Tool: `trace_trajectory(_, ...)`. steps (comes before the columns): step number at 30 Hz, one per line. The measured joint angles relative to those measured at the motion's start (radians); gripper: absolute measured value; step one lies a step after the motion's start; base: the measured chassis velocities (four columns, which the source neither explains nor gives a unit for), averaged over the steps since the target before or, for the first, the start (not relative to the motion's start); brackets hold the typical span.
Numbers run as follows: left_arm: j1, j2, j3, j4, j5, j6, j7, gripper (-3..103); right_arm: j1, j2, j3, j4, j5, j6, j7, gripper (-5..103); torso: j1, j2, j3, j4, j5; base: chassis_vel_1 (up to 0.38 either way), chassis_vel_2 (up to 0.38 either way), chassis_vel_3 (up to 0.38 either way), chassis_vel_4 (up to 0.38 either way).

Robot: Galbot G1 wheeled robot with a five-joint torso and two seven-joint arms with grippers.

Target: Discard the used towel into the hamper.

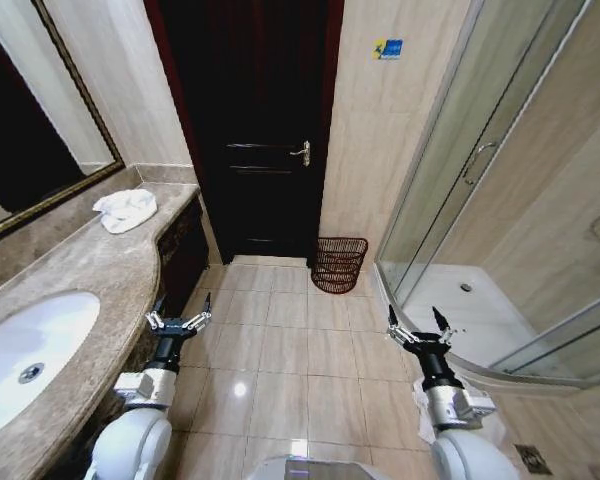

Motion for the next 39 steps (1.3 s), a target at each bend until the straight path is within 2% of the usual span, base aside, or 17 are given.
trace_trajectory(11, -0.004, -0.013, -0.007, -0.008, 0.009, 0.011, 0.000, 100, -0.008, -0.012, -0.001, -0.002, 0.014, 0.004, 0.000, 100, 0.000, 0.000, 0.000, 0.0000, 0.0000, 0.000, 0.000, 0.000, 0.000)
trace_trajectory(19, -0.005, -0.018, -0.008, -0.017, 0.020, -0.001, 0.001, 100, 0.002, -0.015, -0.002, -0.001, 0.017, -0.021, -0.001, 100, 0.000, 0.000, 0.000, 0.0000, 0.0000, 0.000, 0.000, 0.000, 0.000)
trace_trajectory(32, 0.008, -0.073, -0.012, -0.042, 0.079, -0.030, 0.002, 100, 0.043, -0.017, -0.014, 0.034, -0.001, -0.101, -0.004, 100, 0.000, 0.000, 0.000, 0.0000, -0.0001, 0.000, 0.000, 0.000, 0.000)
trace_trajectory(39, 0.008, -0.085, -0.014, -0.060, 0.107, -0.029, 0.002, 100, 0.069, -0.014, -0.019, 0.012, -0.021, -0.091, -0.007, 100, 0.000, 0.000, 0.000, 0.0001, 0.0001, 0.000, 0.000, 0.000, 0.000)
